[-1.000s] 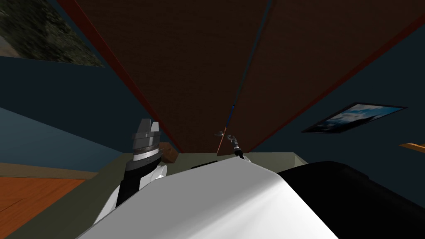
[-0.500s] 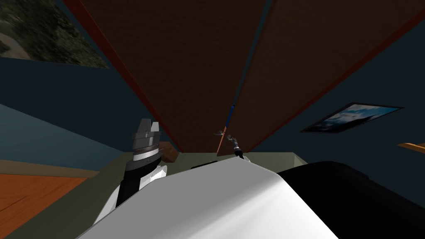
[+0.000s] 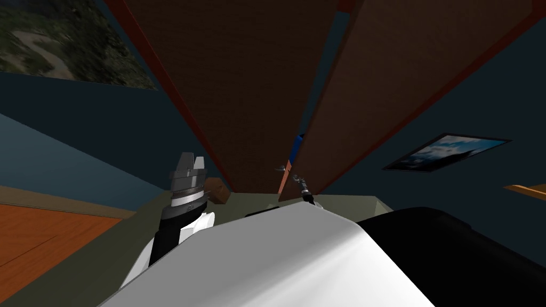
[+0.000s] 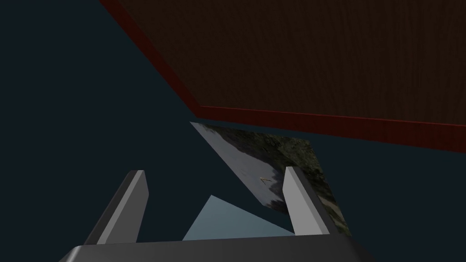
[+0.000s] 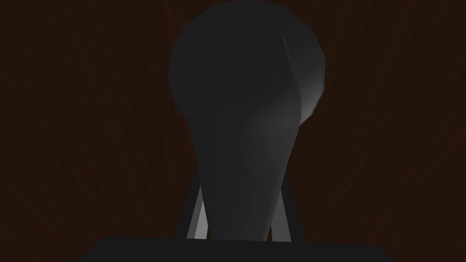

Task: Pull the door open

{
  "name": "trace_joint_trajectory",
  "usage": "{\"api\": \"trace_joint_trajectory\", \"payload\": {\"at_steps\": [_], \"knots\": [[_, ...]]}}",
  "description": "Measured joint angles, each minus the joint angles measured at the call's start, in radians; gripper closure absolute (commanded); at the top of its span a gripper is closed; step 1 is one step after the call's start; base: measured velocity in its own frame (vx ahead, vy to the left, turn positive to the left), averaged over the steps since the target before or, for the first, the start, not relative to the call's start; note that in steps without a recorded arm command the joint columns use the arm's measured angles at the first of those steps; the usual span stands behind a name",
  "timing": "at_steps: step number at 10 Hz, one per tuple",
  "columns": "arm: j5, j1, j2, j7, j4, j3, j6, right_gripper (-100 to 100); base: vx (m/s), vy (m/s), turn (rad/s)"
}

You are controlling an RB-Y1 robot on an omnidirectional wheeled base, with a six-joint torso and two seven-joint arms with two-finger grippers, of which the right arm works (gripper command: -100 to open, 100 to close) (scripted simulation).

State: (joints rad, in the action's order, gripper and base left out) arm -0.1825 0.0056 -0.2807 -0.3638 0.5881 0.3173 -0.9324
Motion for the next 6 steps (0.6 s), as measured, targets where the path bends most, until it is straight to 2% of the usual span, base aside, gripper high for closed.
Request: {"api": "trace_joint_trajectory", "payload": {"at_steps": [1,2,3,6], "knots": [[-0.006,0.007,-0.010,-0.011,-0.006,-0.003,-0.012,100,-0.122,-0.014,0.038],[-0.011,0.021,-0.010,-0.018,0.011,-0.007,-0.010,100,-0.167,-0.045,0.138],[-0.020,0.038,-0.018,-0.035,0.028,-0.014,-0.012,100,-0.211,-0.064,0.171],[-0.051,0.063,-0.044,-0.082,0.032,-0.038,-0.059,100,-0.150,-0.070,0.161]]}}
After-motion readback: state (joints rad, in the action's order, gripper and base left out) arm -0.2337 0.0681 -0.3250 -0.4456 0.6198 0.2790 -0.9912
